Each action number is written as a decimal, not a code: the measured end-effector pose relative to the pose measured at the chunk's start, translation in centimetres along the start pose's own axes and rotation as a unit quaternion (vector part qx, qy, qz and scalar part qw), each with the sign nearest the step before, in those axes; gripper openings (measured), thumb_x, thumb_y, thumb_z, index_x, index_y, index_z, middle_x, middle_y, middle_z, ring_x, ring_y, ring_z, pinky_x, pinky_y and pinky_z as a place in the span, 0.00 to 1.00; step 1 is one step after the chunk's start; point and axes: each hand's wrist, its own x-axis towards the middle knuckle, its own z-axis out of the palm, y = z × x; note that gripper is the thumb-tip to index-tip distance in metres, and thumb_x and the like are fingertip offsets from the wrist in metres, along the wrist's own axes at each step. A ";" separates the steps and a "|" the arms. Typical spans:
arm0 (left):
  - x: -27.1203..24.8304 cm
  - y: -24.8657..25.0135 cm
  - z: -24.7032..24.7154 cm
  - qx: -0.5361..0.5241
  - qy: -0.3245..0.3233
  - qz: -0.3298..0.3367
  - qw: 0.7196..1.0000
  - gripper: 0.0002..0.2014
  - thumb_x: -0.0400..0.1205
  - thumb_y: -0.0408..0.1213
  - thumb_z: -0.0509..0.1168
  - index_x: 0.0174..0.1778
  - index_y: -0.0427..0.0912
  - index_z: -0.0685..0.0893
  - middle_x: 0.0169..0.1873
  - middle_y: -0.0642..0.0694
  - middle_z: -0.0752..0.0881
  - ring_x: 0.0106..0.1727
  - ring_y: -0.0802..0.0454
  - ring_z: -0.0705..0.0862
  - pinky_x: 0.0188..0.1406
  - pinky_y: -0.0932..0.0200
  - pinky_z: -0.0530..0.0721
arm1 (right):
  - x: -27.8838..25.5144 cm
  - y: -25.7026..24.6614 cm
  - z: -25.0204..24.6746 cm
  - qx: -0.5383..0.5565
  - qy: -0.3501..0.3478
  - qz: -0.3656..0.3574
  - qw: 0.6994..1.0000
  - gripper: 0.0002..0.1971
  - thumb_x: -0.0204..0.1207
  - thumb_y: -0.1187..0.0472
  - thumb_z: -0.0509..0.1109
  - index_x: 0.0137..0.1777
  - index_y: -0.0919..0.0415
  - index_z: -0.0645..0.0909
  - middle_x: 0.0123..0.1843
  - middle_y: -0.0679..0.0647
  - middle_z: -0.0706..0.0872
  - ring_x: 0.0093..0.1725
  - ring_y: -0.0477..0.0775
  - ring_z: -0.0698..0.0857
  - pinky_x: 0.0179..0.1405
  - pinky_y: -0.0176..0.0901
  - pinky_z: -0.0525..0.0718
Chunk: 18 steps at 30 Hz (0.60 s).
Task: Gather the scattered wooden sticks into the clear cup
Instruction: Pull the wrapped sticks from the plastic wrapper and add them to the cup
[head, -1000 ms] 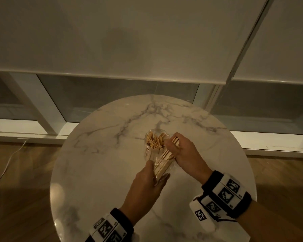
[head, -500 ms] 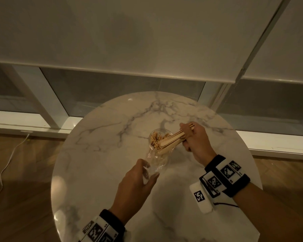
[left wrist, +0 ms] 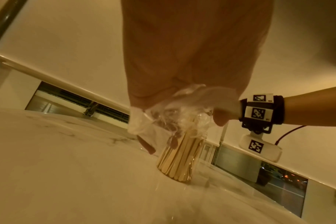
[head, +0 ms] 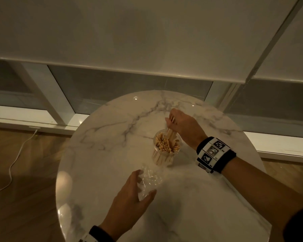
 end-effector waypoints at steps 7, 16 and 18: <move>-0.2 -1.3 -0.7 -0.216 -0.031 -0.061 0.974 0.30 0.71 0.71 0.56 0.69 0.69 0.68 0.69 0.65 0.73 0.72 0.60 0.72 0.75 0.47 0.69 | -0.3 -0.3 -0.4 0.005 -0.075 0.003 0.997 0.12 0.85 0.52 0.57 0.53 0.62 0.69 0.49 0.58 0.80 0.44 0.61 0.83 0.44 0.55 0.84; -0.6 -2.9 -1.6 -0.154 0.091 -0.071 0.981 0.25 0.82 0.27 0.59 0.69 0.58 0.66 0.46 0.47 0.78 0.39 0.48 0.81 0.38 0.62 0.83 | -1.6 0.3 0.6 0.050 -0.039 0.133 0.989 0.11 0.85 0.52 0.55 0.54 0.60 0.69 0.52 0.56 0.79 0.47 0.58 0.82 0.47 0.54 0.83; -1.0 -3.3 -1.5 -0.151 0.099 -0.076 0.980 0.26 0.81 0.25 0.61 0.68 0.57 0.67 0.44 0.46 0.78 0.36 0.48 0.81 0.35 0.67 0.82 | -2.2 0.5 1.8 0.001 -0.097 0.122 0.988 0.11 0.86 0.53 0.53 0.57 0.60 0.70 0.54 0.56 0.78 0.50 0.59 0.82 0.48 0.53 0.82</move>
